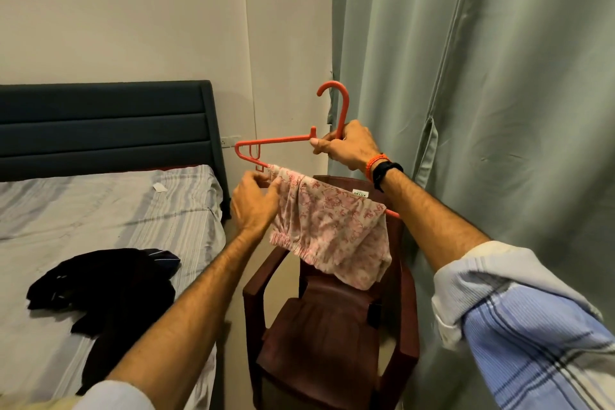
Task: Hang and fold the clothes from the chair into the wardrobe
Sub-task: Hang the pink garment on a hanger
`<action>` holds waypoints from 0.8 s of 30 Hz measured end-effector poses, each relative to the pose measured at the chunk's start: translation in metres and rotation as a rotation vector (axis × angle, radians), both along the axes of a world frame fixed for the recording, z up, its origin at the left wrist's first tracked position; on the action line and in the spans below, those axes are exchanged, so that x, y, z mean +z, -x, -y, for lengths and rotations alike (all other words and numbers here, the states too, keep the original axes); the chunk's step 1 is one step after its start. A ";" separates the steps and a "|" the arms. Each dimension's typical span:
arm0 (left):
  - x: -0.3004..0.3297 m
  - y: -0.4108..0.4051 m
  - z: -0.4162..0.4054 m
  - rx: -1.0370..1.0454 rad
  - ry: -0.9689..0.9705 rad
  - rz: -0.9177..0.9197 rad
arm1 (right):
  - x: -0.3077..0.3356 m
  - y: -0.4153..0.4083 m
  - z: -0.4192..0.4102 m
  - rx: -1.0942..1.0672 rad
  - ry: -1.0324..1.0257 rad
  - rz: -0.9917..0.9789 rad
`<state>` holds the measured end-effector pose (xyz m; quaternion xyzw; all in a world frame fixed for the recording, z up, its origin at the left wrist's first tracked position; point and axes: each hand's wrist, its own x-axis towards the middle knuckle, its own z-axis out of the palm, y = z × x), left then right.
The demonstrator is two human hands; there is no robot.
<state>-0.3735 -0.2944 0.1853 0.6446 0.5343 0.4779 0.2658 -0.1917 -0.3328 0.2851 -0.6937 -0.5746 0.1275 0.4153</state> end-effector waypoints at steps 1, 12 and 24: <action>0.001 0.004 -0.004 0.032 0.036 0.000 | 0.000 0.000 0.000 0.007 0.002 -0.001; -0.002 0.024 -0.018 0.032 0.034 0.147 | -0.002 0.010 0.004 0.097 0.036 -0.057; -0.013 0.032 -0.015 0.157 0.152 0.063 | -0.005 0.003 0.007 0.062 0.070 -0.002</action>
